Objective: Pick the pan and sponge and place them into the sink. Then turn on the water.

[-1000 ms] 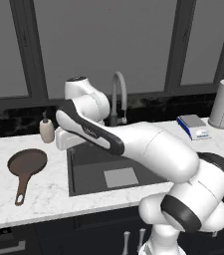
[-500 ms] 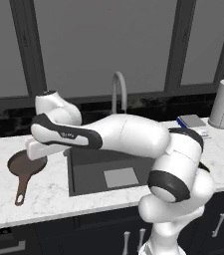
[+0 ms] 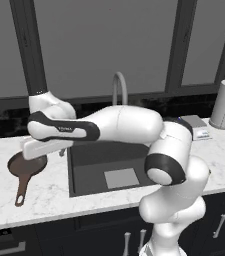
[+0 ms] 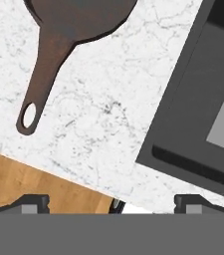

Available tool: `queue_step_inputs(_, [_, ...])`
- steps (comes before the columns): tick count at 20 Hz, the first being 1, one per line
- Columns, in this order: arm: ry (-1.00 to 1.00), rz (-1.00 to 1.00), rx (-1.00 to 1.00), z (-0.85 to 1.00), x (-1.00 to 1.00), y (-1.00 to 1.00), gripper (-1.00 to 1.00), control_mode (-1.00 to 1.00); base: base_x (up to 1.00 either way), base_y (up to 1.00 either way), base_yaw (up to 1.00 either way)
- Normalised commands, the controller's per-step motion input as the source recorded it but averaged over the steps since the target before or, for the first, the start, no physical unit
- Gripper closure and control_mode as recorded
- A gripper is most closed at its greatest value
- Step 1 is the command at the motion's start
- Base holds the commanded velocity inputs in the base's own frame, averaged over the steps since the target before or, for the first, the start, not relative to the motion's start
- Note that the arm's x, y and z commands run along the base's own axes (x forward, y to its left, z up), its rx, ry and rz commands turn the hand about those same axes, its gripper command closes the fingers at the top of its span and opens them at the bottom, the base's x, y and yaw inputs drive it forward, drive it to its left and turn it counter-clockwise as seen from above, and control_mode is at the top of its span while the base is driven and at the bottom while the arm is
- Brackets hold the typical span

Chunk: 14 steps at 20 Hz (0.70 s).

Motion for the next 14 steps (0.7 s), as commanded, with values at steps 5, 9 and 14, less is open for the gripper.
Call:
queue_step_inputs(5, [0.0,-0.01,0.0,-0.37,0.08,0.2,-1.0,-1.0,0.0,0.0,0.0])
queue_step_inputs(9, [0.0,0.0,0.0,-0.31,0.01,0.29,-1.0,-1.0,0.0,0.0,0.0])
queue_step_inputs(14, [0.0,0.0,0.0,-0.32,0.0,0.3,-1.0,-1.0,0.0,0.0,0.0])
